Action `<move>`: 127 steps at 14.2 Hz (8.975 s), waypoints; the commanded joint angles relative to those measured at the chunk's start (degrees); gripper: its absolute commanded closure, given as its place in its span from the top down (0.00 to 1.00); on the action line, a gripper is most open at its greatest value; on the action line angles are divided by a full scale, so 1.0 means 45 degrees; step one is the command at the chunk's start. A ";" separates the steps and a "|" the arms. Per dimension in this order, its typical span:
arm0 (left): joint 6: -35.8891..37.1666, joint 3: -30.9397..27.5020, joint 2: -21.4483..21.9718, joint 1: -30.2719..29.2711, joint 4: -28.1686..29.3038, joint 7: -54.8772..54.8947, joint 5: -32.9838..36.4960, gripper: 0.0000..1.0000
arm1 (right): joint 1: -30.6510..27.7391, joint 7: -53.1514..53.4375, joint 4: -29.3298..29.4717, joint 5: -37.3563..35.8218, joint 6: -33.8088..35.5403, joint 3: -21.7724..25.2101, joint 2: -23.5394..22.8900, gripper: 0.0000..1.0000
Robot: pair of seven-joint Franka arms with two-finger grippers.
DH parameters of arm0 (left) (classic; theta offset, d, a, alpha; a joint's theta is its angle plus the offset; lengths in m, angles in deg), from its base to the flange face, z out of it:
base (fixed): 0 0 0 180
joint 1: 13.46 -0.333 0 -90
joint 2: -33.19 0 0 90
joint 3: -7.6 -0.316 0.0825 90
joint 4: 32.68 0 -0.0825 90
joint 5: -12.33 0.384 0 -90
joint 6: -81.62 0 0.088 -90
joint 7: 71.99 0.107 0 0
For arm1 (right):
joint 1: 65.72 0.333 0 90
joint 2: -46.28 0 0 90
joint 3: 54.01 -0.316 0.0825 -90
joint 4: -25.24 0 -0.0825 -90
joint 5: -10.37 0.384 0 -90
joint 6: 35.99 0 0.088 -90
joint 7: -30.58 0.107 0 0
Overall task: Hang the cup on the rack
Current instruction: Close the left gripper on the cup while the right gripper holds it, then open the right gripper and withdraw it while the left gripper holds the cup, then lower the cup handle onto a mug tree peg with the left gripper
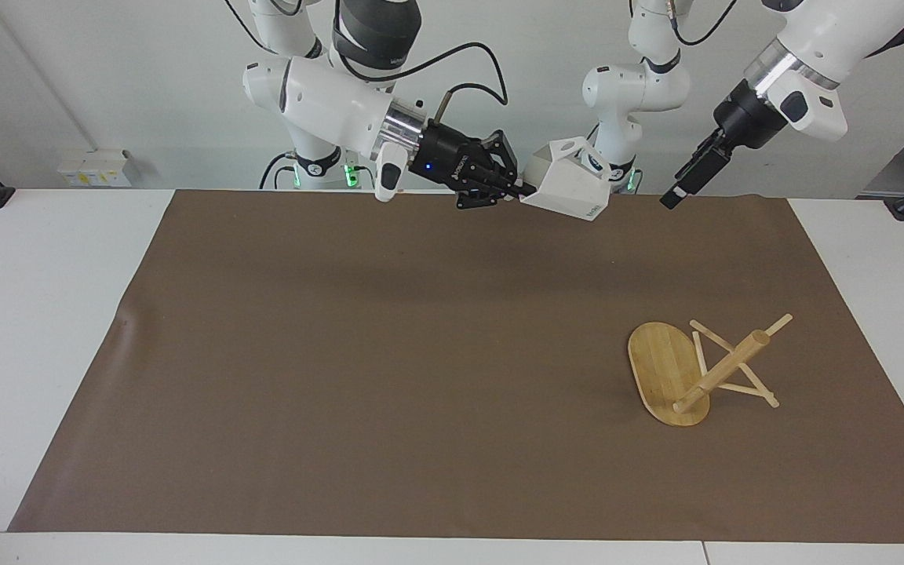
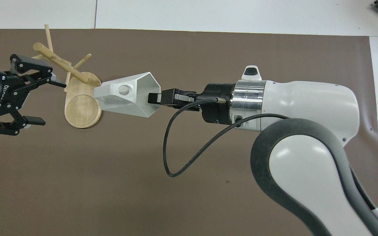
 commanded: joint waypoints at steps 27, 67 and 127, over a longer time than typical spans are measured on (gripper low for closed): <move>-0.0582 0.0828 -0.0988 0.0332 0.0092 -0.8382 -0.2467 0.64 | 0.0306 -0.0360 -0.0393 0.0452 -0.1232 -0.0305 -0.0005 0.00; -1.0618 0.0731 0.0224 -0.0645 0.7065 -1.4904 -0.2349 0.00 | -0.2076 -0.4169 -0.0589 -1.5011 0.2340 0.5278 0.0327 1.00; -1.0410 0.0633 0.0260 -0.1328 0.6734 -2.2779 -0.2408 0.90 | -0.1959 0.1358 0.2224 -1.5642 0.9120 0.6394 0.0874 1.00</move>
